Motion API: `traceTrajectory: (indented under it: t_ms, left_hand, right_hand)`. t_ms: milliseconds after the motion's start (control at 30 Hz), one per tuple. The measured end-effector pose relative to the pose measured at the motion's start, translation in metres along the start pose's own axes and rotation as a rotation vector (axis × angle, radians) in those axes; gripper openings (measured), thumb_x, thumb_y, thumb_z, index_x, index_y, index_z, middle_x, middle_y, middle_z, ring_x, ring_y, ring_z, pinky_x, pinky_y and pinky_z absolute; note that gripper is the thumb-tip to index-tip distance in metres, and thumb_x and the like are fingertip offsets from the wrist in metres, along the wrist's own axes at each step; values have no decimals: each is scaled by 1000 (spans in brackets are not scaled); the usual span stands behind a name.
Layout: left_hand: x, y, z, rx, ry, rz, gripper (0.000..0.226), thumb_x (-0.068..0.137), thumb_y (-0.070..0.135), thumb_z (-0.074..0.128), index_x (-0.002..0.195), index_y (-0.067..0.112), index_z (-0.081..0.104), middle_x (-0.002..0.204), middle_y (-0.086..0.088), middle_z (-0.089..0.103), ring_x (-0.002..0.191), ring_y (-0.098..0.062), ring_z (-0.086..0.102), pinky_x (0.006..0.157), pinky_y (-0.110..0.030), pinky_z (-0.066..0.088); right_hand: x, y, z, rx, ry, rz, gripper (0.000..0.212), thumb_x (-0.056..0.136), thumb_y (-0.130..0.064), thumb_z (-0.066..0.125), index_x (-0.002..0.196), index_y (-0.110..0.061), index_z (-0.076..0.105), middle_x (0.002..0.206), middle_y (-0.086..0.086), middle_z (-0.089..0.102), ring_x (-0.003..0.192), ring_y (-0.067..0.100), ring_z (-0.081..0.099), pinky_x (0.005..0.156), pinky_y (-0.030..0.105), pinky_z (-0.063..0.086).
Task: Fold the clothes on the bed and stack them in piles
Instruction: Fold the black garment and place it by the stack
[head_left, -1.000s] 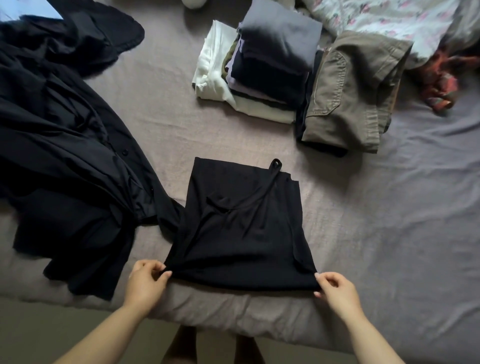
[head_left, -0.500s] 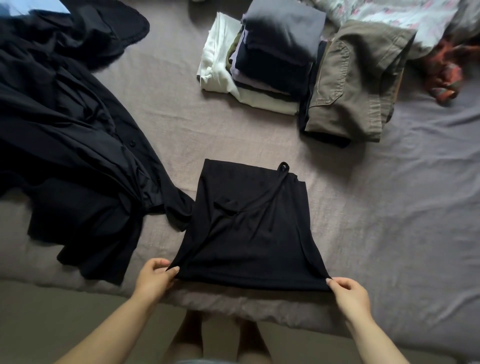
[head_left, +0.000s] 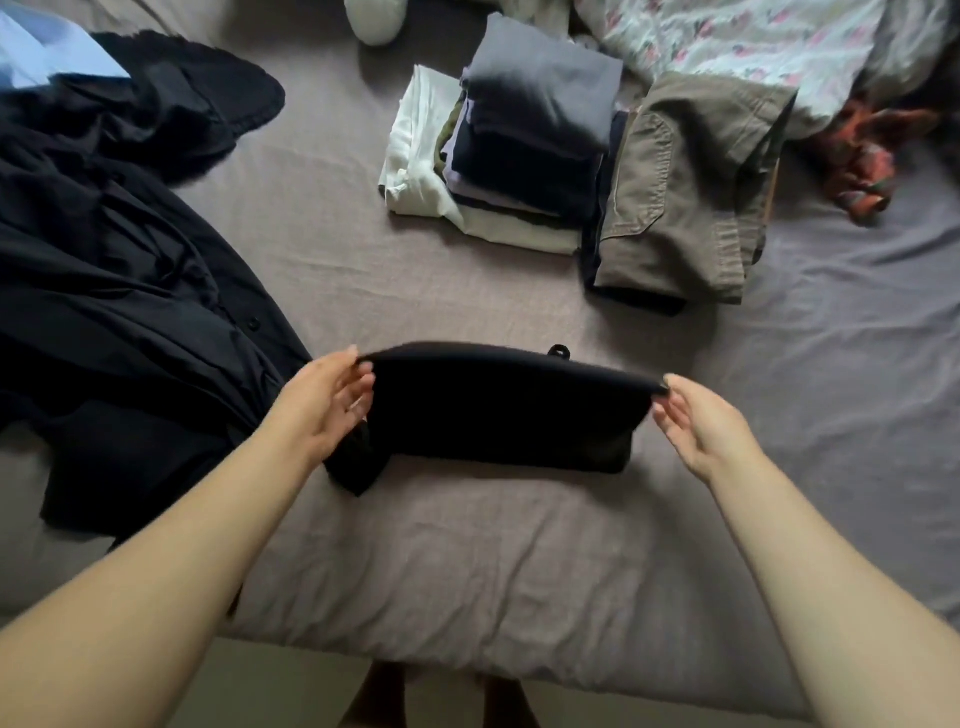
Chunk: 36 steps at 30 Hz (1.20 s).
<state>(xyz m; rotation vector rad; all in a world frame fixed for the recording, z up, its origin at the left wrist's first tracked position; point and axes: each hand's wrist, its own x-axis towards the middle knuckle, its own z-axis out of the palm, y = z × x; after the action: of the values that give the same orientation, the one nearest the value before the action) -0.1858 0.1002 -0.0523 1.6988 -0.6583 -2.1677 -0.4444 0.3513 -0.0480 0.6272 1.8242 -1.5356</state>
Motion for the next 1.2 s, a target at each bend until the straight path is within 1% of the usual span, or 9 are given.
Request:
traceTrajectory:
  t_ms: [100, 200, 300, 433, 567, 767, 933, 1067, 1200]
  left_hand:
    - [20, -15, 16, 138, 97, 23, 26, 99, 25, 49, 120, 10, 50, 99, -2, 63, 87, -10, 62, 70, -25, 51]
    - [15, -54, 9, 705, 251, 176, 35, 92, 24, 60, 124, 9, 55, 113, -5, 61, 99, -19, 60, 84, -32, 49]
    - [7, -88, -3, 1014, 223, 230, 55, 84, 31, 71, 132, 17, 50, 130, -7, 48, 116, -25, 53, 99, -37, 43]
    - [11, -101, -3, 983, 370, 228, 60, 83, 36, 71, 135, 18, 46, 137, -6, 40, 113, -25, 53, 94, -34, 42]
    - [26, -95, -3, 983, 357, 272, 19, 90, 26, 63, 103, 12, 63, 108, -5, 65, 95, -21, 61, 81, -28, 44]
    - [30, -84, -37, 722, 461, 252, 11, 91, 12, 58, 82, 16, 53, 80, -1, 61, 84, -31, 67, 86, -48, 54]
    - [12, -95, -45, 969, 284, 258, 7, 90, 10, 61, 91, 14, 56, 94, -2, 63, 81, -19, 58, 79, -33, 47]
    - [12, -93, -28, 896, 281, 153, 40, 85, 37, 69, 115, 15, 53, 106, 0, 56, 95, -16, 54, 82, -29, 44]
    - [24, -87, -19, 927, 271, 46, 41, 84, 46, 67, 100, 9, 61, 99, -5, 65, 91, -24, 61, 79, -34, 47]
  right_hand:
    - [21, 13, 16, -102, 55, 39, 31, 97, -17, 54, 127, -10, 50, 112, 7, 52, 95, 18, 57, 79, 26, 52]
    - [17, 55, 14, -426, 102, 43, 16, 93, -30, 60, 100, -16, 60, 102, 4, 56, 85, 17, 54, 73, 28, 47]
    - [3, 92, 6, -514, 62, -5, 39, 83, -40, 70, 112, -17, 59, 107, 0, 60, 98, 17, 57, 94, 37, 48]
    - [1, 104, 12, -533, 33, -107, 32, 84, -28, 72, 109, -16, 57, 111, 2, 60, 101, 19, 60, 91, 40, 53]
    - [7, 96, 24, -432, -26, -13, 21, 89, -19, 68, 103, -8, 56, 85, 2, 61, 67, 11, 56, 47, 13, 47]
    - [6, 85, -27, -165, 191, 105, 16, 87, -14, 70, 75, -14, 59, 70, 0, 49, 57, 9, 40, 38, 12, 37]
    - [-1, 89, -37, -84, 104, 362, 7, 90, -14, 65, 89, -14, 58, 90, 1, 60, 79, 11, 56, 65, 23, 49]
    - [-3, 90, -23, 7, 8, 406, 24, 88, -27, 67, 107, -15, 59, 105, 4, 64, 102, 21, 60, 99, 38, 46]
    - [-6, 85, -6, 121, -30, 424, 23, 84, -25, 72, 103, -16, 64, 107, 3, 69, 99, 16, 65, 91, 31, 51]
